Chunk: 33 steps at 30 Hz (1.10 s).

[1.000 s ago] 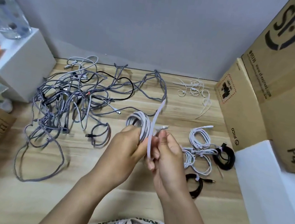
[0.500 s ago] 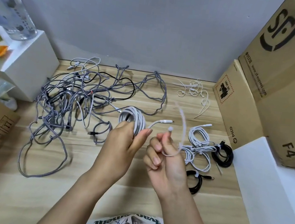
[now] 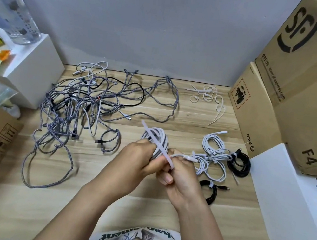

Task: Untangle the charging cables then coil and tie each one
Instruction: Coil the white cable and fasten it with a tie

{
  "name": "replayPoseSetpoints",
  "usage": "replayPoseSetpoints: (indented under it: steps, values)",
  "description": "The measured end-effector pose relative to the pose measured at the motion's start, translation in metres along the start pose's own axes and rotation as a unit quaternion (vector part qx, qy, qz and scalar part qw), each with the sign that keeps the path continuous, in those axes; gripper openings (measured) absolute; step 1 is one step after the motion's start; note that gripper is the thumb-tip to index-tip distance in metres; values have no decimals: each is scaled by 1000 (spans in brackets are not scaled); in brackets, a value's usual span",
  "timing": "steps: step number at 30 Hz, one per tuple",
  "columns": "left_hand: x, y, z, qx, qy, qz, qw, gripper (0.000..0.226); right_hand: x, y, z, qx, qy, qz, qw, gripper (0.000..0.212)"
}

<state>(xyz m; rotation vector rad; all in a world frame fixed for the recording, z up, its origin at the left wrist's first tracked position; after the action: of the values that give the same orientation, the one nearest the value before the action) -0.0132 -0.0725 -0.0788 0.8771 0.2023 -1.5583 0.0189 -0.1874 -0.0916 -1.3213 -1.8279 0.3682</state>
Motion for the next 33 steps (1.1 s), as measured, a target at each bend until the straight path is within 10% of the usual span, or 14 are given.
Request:
replayPoseSetpoints:
  steps: [17,22,33]
  values:
    - [-16,0,-12,-40,-30,29,998,26,11,-9,-1,69,156,-208,963,6]
    - [-16,0,-10,-66,-59,51,995,45,8,-7,1,65,153,-281,945,29]
    - [-15,-2,-4,-55,-16,95,994,57,11,-20,-8,14,31,-143,989,8]
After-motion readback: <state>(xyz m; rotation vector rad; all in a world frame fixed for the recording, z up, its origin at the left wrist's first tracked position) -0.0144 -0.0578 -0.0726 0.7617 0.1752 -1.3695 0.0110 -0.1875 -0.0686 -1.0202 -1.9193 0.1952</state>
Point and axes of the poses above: each hand's wrist, its own y-axis towards the middle knuckle, its own x-axis out of the palm, z = x × y, the point moved 1 cm from there along y, towards the middle knuckle, and after that the axes turned 13 degrees about x, right-handed, at the moved point
